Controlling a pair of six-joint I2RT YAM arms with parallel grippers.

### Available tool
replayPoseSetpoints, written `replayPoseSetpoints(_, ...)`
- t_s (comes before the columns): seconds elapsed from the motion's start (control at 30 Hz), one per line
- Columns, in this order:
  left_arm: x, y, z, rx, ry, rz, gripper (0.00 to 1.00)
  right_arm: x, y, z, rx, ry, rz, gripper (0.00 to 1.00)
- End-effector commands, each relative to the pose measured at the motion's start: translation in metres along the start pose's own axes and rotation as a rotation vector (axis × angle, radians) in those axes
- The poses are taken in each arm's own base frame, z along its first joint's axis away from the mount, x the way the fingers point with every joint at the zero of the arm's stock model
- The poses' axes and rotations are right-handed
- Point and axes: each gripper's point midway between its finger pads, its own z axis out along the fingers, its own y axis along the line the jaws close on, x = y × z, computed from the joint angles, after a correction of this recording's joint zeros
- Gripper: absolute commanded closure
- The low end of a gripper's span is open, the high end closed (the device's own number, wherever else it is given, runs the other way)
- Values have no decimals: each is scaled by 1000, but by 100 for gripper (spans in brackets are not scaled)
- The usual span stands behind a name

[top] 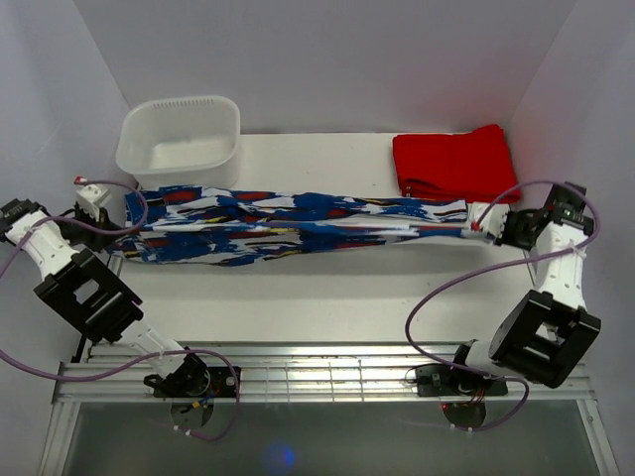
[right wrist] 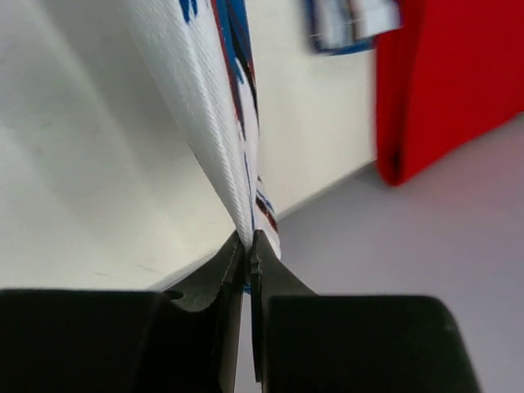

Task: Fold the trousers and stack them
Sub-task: Flatten the trousers out

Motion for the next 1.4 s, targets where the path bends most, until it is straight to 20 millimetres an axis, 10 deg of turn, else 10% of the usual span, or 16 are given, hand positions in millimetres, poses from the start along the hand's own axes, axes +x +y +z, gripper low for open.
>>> replayPoseSetpoints(0.0, 37, -11, -20, -10, 163, 247, 100, 64, 81, 17, -111, 239, -138, 92)
replayPoseSetpoints(0.17, 128, -68, -33, 143, 370, 335, 100, 80, 148, 24, -205, 289, -168, 85)
replayPoseSetpoints(0.37, 149, -86, -59, 190, 386, 359, 100, 99, 139, -5, -143, 316, -216, 78)
replayPoseSetpoints(0.43, 152, -91, -64, 201, 406, 350, 95, 113, 142, -13, -171, 339, -183, 56)
replayPoseSetpoints(0.5, 160, -96, -71, 216, 434, 366, 66, 124, 132, -24, -178, 359, -193, 24)
replayPoseSetpoints(0.67, 154, -88, -88, 158, 466, 415, 41, 141, 95, -46, -153, 367, -114, 2)
replayPoseSetpoints(0.7, 146, -77, -92, 125, 464, 436, 24, 143, 78, -51, -115, 357, -94, 2)
replayPoseSetpoints(0.87, 91, -47, -84, -73, 248, 334, 17, 100, 65, -26, -165, 233, 137, 7)
replayPoseSetpoints(1.0, 73, -59, -36, 3, 216, 122, 20, 47, 73, 24, -249, 149, 326, 17)
replayPoseSetpoints(1.13, 84, -74, 13, 35, 258, -16, 27, 6, 88, 65, -331, 119, 451, 29)
replayPoseSetpoints(1.37, 139, -105, 44, 112, 405, -199, 42, 34, 153, 84, -434, 283, 406, 37)
